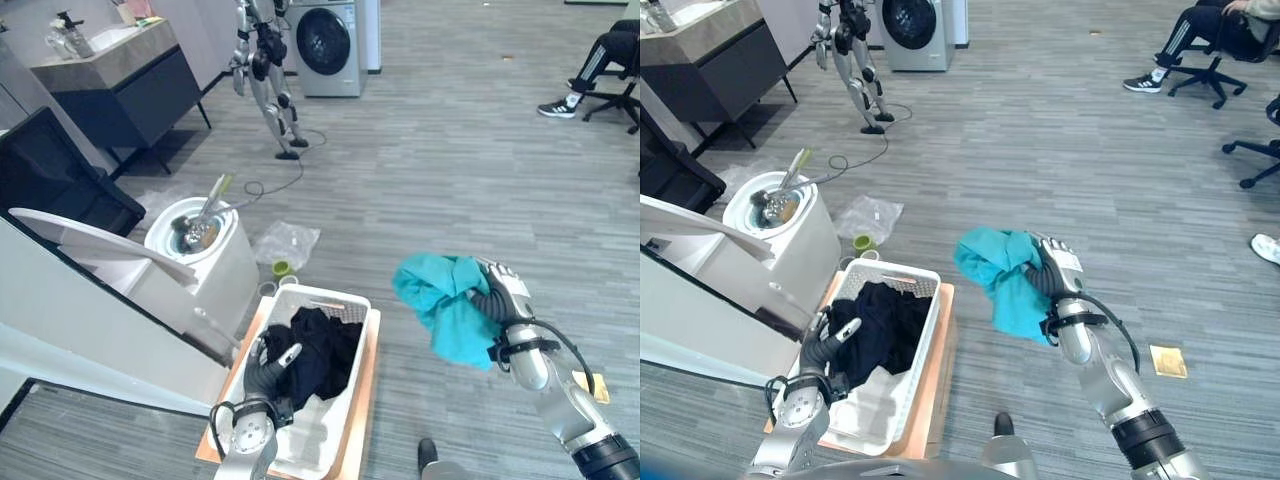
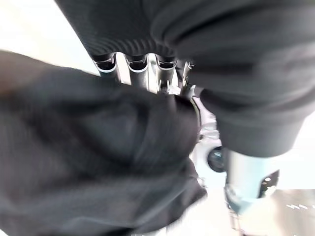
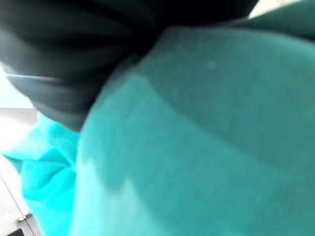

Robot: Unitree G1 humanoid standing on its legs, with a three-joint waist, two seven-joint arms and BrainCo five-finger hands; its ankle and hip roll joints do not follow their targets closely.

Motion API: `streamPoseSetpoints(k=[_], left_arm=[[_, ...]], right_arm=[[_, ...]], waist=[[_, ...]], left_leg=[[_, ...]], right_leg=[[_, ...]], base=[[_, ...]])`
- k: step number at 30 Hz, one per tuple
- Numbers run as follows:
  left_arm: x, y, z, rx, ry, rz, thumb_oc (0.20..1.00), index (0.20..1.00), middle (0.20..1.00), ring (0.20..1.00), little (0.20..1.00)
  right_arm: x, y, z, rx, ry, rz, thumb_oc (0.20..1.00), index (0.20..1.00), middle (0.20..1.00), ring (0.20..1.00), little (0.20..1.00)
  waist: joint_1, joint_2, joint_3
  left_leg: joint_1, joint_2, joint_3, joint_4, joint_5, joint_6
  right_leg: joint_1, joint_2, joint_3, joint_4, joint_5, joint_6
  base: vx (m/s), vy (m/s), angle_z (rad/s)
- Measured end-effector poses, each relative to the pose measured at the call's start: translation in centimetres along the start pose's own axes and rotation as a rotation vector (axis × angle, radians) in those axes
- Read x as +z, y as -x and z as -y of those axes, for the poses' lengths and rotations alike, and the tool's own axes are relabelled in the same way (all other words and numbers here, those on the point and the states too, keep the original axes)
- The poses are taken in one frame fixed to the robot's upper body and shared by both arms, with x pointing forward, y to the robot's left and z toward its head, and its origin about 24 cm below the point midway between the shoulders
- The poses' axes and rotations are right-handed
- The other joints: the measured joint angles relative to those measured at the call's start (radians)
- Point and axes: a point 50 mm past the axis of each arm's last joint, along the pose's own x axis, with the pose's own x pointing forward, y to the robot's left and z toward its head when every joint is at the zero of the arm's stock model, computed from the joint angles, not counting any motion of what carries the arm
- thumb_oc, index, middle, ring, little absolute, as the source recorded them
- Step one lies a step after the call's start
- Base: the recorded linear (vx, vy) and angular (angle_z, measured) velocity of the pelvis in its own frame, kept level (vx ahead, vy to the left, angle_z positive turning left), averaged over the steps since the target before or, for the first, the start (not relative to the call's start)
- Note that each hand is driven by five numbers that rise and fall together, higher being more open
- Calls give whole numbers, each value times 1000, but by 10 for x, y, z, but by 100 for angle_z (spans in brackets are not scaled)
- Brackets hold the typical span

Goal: Pick up bed clothes into laundry basket.

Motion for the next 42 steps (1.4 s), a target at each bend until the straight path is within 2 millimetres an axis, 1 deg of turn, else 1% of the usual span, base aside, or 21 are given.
streamPoseSetpoints(k=[1,4,5,8,10,13,14,18,20,22,26,28,31,32,33,34,35,37,38,41,42], left_arm=[[5,-2,-2,-1,-27,23,1000,1000,1000,1000,1000],[20,-4,-8,-10,-74,96,1000,1000,1000,1000,1000],[35,-5,-13,-7,-86,163,1000,1000,1000,1000,1000],[72,-4,-20,29,-14,326,1000,1000,1000,1000,1000],[84,-1,-21,33,10,388,1000,1000,1000,1000,1000],[101,7,-12,-11,164,453,1000,1000,1000,1000,1000],[103,8,-10,-41,183,470,1000,1000,1000,1000,1000],[101,8,-7,-73,237,446,1000,1000,1000,1000,1000],[98,9,-1,-90,271,427,1000,1000,1000,1000,1000],[95,10,4,-111,299,405,1000,1000,1000,1000,1000],[91,12,7,-108,353,378,1000,1000,1000,1000,1000],[91,11,6,-101,365,376,1000,1000,1000,1000,1000],[93,11,4,-81,374,389,1000,1000,1000,1000,1000],[94,11,3,-74,376,392,1000,1000,1000,1000,1000],[95,10,0,-55,381,399,1000,1000,1000,1000,1000],[95,10,0,-53,382,400,1000,1000,1000,1000,1000],[97,9,-7,-10,395,415,1000,1000,1000,1000,1000],[100,8,-15,39,407,436,1000,1000,1000,1000,1000],[101,7,-22,82,406,447,1000,1000,1000,1000,1000],[103,8,-27,110,402,467,1000,1000,1000,1000,1000],[103,8,-28,113,400,466,1000,1000,1000,1000,1000]], right_arm=[[5,-5,3,-16,-2,22,200,200,200,200,200],[10,-10,8,-34,-2,47,200,200,200,200,200],[13,-14,11,-48,-2,63,200,200,200,200,200],[15,-16,15,-60,2,79,200,200,200,200,200],[17,-16,16,-64,0,89,200,200,200,200,200],[20,-18,22,-80,13,108,200,200,200,200,200],[24,-23,27,-98,15,130,200,200,200,200,200],[38,-31,38,-142,18,195,200,200,200,200,200],[45,-36,44,-168,14,228,200,200,200,200,200],[49,-38,46,-179,13,244,200,200,200,200,200],[55,-41,46,-181,6,267,200,200,200,200,200],[62,-43,41,-168,-11,296,200,200,200,200,200],[66,-43,35,-157,-38,302,200,200,200,200,200],[67,-42,33,-151,-40,305,200,200,200,200,200],[69,-42,29,-141,-55,308,200,200,200,200,200],[69,-42,29,-140,-57,307,200,200,200,200,200],[71,-42,24,-134,-79,298,200,200,200,200,200],[72,-42,19,-123,-95,295,200,200,200,200,200],[69,-42,12,-93,-114,275,200,200,200,200,200],[60,-41,0,-38,-116,228,200,200,200,200,200],[57,-41,-6,-12,-118,209,200,200,200,200,200]], waist=[[1,-6,-3],[2,-9,-5],[2,-9,-6],[17,-8,-9],[19,-7,-10],[25,-10,-10],[31,-11,-11],[37,-11,-11],[48,-10,-12],[55,-11,-12],[89,-11,-12],[100,-13,-11],[122,-20,-8],[123,-23,-6],[136,-27,-4],[137,-27,-4],[139,-36,-3],[142,-43,1],[164,-47,3],[187,-59,6],[205,-65,10]], left_leg=[[0,-1,3,0,0,0],[0,-1,4,-5,0,0],[-1,-1,5,-5,0,1],[-2,-1,2,-5,0,1],[-3,-1,-1,-4,0,0],[-4,-1,-12,-4,0,0],[-5,-1,-14,-5,0,0],[-9,-1,-27,-5,0,0],[-10,-3,-35,-5,1,1],[-16,-5,-39,-3,3,3],[-25,-10,-61,0,6,9],[-24,-10,-64,0,7,9],[-23,-10,-71,0,7,10],[-25,-10,-80,0,8,11],[-32,-11,-92,-2,10,14],[-32,-11,-92,-2,11,14],[-38,-11,-98,-2,12,14],[-43,-13,-115,0,13,15],[-43,-15,-126,0,16,14],[-57,-19,-151,-3,17,15],[-70,-22,-170,-1,23,17]], right_leg=[[-1,-1,1,0,-1,1],[-1,-1,3,0,-1,1],[-1,-1,3,0,0,0],[3,-1,0,1,0,1],[3,-1,-2,0,0,1],[13,-3,-19,2,-1,2],[12,-3,-19,2,-2,2],[15,-5,-27,4,-3,3],[17,-7,-34,4,-4,5],[17,-10,-42,4,-5,6],[19,-17,-60,5,-5,7],[23,-17,-65,5,-6,8],[30,-19,-74,5,-8,10],[31,-19,-78,5,-8,10],[34,-22,-90,5,-10,12],[34,-22,-92,5,-10,12],[34,-22,-102,5,-11,12],[37,-25,-115,5,-13,12],[48,-28,-129,5,-17,15],[49,-32,-152,5,-22,17],[49,-36,-170,5,-23,18]], base=[[0,0,0],[0,0,0],[0,0,0],[-5,-8,2],[6,-23,6],[3,-9,15],[10,3,6],[12,10,5],[11,-1,11],[18,-3,14],[12,-3,13],[15,-3,10],[11,-6,10],[7,-4,18],[-1,-2,17],[-6,2,22],[-11,0,20],[-5,-3,27],[-5,-5,26],[-4,-11,30],[4,-14,37]])
